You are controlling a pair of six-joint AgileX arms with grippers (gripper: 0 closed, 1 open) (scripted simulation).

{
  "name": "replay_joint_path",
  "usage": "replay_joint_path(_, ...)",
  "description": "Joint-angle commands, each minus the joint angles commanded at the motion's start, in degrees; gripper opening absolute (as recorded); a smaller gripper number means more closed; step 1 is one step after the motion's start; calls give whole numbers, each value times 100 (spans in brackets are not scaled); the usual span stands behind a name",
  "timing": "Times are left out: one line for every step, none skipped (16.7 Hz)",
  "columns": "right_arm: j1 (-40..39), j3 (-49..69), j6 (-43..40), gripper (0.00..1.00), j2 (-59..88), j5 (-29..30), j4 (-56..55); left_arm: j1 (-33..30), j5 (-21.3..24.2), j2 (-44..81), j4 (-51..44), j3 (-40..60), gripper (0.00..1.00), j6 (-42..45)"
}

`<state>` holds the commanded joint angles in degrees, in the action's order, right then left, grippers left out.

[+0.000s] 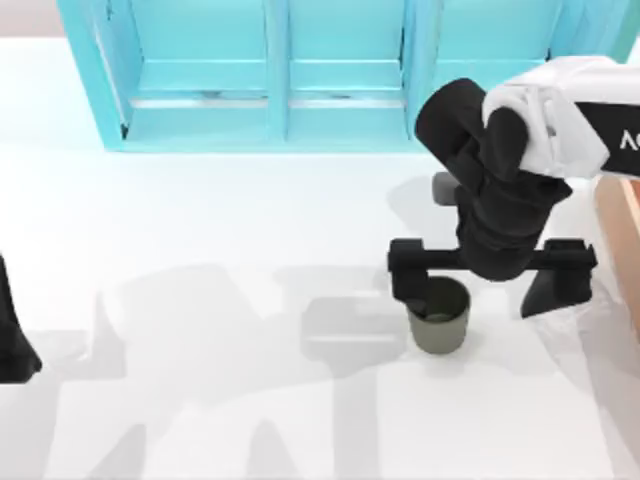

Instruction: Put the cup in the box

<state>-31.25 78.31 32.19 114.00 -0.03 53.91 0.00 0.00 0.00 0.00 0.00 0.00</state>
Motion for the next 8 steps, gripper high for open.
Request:
replay_joint_path(-3, -95, 4, 100, 35, 0, -104, 0, 0, 0, 0, 0, 100, 0)
replay_joint_path(-5, -135, 5, 100, 50, 0, -149, 0, 0, 0, 0, 0, 100, 0)
replay_joint_path(-5, -136, 5, 100, 50, 0, -150, 0, 0, 0, 0, 0, 100, 0)
replay_joint_path(-5, -136, 5, 100, 50, 0, -150, 0, 0, 0, 0, 0, 100, 0)
replay_joint_path(-5, -136, 5, 100, 50, 0, -150, 0, 0, 0, 0, 0, 100, 0)
replay_joint_path(-5, -136, 5, 92, 50, 0, -150, 0, 0, 0, 0, 0, 100, 0)
replay_joint_path(-5, -136, 5, 85, 50, 0, -150, 0, 0, 0, 0, 0, 100, 0)
replay_joint_path(-5, -136, 5, 77, 50, 0, -150, 0, 0, 0, 0, 0, 100, 0)
